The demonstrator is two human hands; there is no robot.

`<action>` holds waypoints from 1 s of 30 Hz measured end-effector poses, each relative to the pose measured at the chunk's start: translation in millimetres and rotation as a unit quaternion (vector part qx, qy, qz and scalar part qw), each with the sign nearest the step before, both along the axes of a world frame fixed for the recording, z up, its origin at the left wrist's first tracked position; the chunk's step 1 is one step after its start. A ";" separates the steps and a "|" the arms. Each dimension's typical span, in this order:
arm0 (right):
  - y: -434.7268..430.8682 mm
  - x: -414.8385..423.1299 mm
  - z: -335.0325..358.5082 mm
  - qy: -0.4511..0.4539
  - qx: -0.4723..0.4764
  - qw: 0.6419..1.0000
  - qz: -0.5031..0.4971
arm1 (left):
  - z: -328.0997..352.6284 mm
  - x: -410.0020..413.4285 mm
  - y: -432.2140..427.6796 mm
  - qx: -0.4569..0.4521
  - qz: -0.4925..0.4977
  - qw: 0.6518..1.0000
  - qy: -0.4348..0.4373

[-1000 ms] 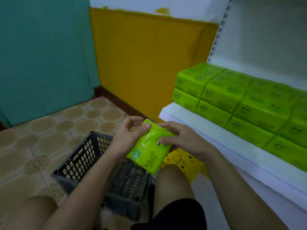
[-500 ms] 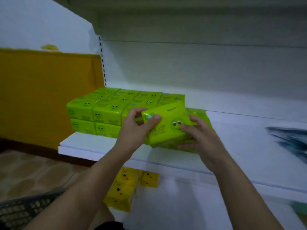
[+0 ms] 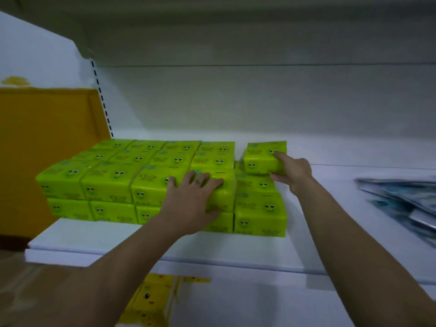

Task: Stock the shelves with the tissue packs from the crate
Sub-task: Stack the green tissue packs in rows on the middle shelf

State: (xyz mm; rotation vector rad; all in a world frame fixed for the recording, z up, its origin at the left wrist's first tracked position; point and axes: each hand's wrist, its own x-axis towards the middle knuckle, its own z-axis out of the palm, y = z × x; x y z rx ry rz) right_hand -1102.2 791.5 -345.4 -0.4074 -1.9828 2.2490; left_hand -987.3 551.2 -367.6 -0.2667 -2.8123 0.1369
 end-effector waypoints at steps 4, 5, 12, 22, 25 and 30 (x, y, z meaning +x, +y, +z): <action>-17.3 -36.9 -0.7 0.001 0.114 0.993 -0.009 | 2.0 -3.5 -8.4 -0.014 -0.011 1.000 0.009; -20.7 -45.2 -1.5 0.004 0.149 0.989 -0.017 | 2.5 -4.2 -9.9 -0.014 -0.014 1.000 0.009; -33.1 -63.2 -12.6 -0.015 0.326 0.943 -0.059 | -0.1 -8.4 -13.8 -0.001 -0.038 0.999 0.016; -50.3 -4.4 5.7 -0.019 0.442 0.892 -0.094 | 5.7 -3.9 -24.0 0.022 -0.082 0.996 -0.036; -65.1 43.5 1.7 0.109 0.467 0.866 -0.138 | -0.2 10.5 -31.7 0.064 -0.105 0.992 -0.016; -98.4 118.9 -36.2 0.302 0.450 0.822 -0.172 | -32.0 50.2 -47.6 0.173 -0.145 0.964 0.140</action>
